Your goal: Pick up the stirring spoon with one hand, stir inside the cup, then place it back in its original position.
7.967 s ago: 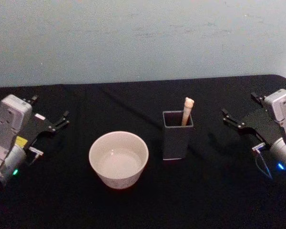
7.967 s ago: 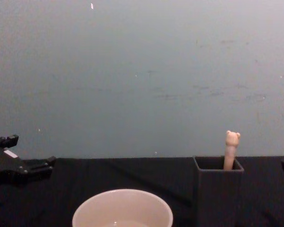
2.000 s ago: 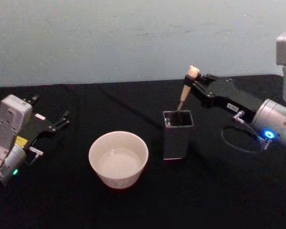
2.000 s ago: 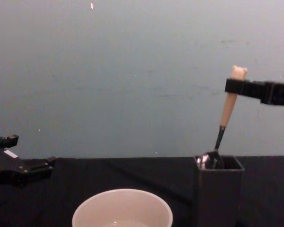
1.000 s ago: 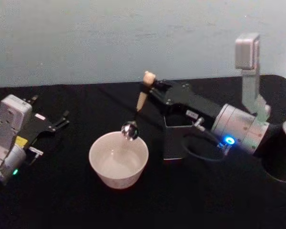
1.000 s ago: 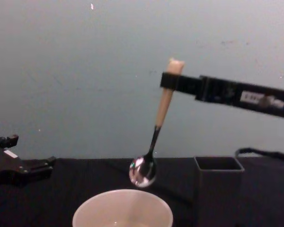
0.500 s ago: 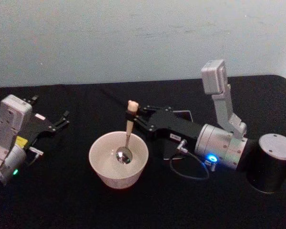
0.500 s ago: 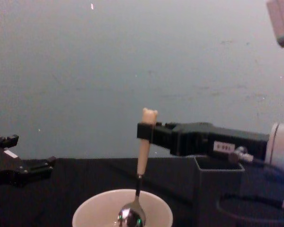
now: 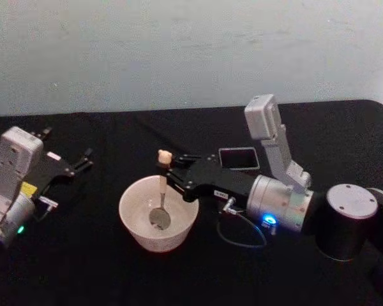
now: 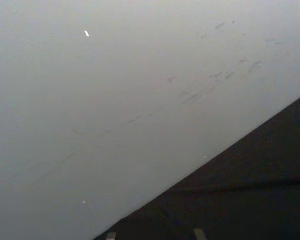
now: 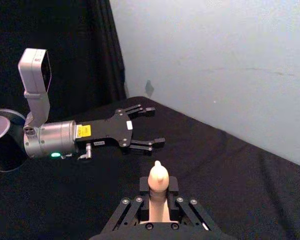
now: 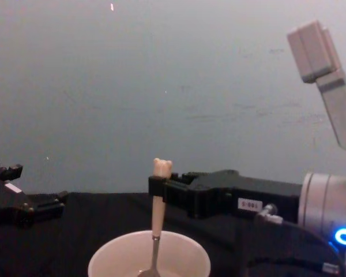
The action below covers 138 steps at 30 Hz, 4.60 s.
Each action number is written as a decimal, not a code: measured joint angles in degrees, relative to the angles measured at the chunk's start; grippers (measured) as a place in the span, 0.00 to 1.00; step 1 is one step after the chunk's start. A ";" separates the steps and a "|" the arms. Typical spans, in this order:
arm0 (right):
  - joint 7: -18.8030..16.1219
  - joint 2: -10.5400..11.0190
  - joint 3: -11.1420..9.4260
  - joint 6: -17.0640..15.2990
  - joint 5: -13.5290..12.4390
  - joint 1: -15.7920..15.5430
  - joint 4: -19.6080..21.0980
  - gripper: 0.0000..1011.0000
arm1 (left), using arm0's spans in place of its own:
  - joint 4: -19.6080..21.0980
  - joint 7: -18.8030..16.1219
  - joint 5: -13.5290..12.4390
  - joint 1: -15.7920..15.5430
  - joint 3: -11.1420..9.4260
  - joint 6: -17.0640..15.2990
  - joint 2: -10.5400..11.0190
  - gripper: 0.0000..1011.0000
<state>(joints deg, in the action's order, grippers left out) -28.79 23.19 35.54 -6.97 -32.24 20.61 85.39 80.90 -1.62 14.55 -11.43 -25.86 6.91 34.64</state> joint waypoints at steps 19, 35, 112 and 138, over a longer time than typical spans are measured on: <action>0.43 -5.23 1.47 0.60 6.15 3.63 -5.51 0.20 | 0.00 0.00 0.00 0.00 0.00 0.00 0.00 0.99; 1.70 -5.14 -2.58 0.16 7.51 3.34 -7.18 0.20 | 0.00 0.00 0.00 0.00 0.00 0.00 0.00 0.99; -0.62 0.78 -1.69 -5.66 3.72 -1.18 4.57 0.20 | 0.00 0.00 0.00 0.00 0.00 0.00 0.00 0.99; 2.66 -4.65 -1.09 -4.13 6.65 3.38 -4.00 0.20 | 0.00 0.00 0.00 0.00 0.00 0.00 0.00 0.99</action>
<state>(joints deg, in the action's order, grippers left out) -26.13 18.54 34.45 -11.10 -25.58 23.98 81.39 80.90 -1.62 14.55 -11.43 -25.86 6.91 34.64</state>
